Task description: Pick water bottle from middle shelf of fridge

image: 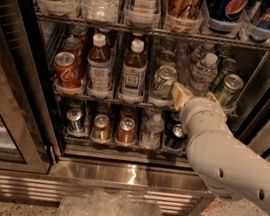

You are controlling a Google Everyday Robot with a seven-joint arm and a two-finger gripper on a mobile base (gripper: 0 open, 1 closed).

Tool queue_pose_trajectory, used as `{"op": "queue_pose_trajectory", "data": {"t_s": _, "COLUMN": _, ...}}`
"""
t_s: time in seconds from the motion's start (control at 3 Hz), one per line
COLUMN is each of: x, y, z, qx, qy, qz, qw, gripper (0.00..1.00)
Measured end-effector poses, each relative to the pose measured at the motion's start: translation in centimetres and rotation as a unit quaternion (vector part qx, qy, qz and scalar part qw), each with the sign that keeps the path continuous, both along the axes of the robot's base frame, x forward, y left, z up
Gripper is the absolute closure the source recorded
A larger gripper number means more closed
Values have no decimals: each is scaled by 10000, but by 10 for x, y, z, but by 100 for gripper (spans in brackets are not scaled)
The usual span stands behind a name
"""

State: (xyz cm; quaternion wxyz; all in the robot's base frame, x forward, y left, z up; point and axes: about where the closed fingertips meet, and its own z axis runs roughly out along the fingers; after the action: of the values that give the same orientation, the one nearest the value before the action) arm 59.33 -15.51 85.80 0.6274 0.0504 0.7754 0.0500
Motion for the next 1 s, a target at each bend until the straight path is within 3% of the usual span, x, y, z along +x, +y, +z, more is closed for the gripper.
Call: {"op": "queue_pose_trajectory", "data": {"t_s": 1.0, "x": 27, "y": -17, "z": 0, "qx": 101, "qy": -222, "qz": -340, "qw": 9991, "gripper": 36}}
